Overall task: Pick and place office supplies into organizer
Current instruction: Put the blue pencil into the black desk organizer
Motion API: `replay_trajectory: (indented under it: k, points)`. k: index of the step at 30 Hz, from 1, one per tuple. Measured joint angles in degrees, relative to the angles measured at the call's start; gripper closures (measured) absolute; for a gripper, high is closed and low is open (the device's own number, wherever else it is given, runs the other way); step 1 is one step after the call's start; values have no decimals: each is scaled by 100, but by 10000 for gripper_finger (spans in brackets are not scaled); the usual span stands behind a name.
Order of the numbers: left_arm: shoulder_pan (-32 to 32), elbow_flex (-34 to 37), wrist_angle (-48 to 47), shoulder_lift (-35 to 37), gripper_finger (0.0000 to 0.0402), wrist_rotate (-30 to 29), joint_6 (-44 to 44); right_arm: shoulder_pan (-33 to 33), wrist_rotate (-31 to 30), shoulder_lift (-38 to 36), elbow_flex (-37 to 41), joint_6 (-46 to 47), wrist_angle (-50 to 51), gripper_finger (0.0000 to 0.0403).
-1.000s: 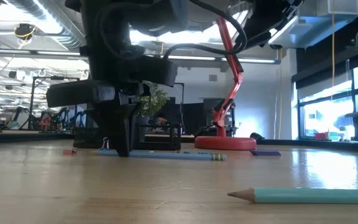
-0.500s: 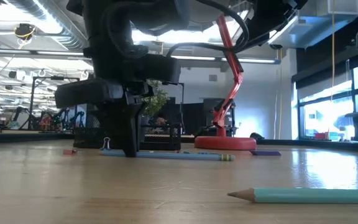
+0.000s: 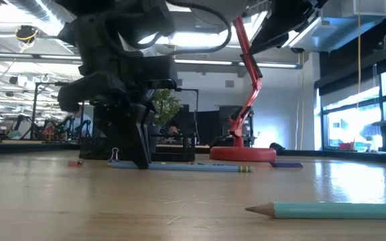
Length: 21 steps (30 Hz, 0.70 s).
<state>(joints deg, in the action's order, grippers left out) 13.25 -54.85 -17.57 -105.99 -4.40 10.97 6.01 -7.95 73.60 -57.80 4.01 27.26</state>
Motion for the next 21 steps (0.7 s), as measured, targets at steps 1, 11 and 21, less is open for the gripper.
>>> replay_trajectory:
  k: [1,11,21]
  points:
    - [-37,0,-2,6,384,41,-6,22,-4,61,0,-18,42,241]
    - [-163,0,67,13,360,63,25,248,118,1520,-318,-282,288,241]
    - [-168,42,88,181,363,23,46,442,652,2523,-1967,251,2023,241]
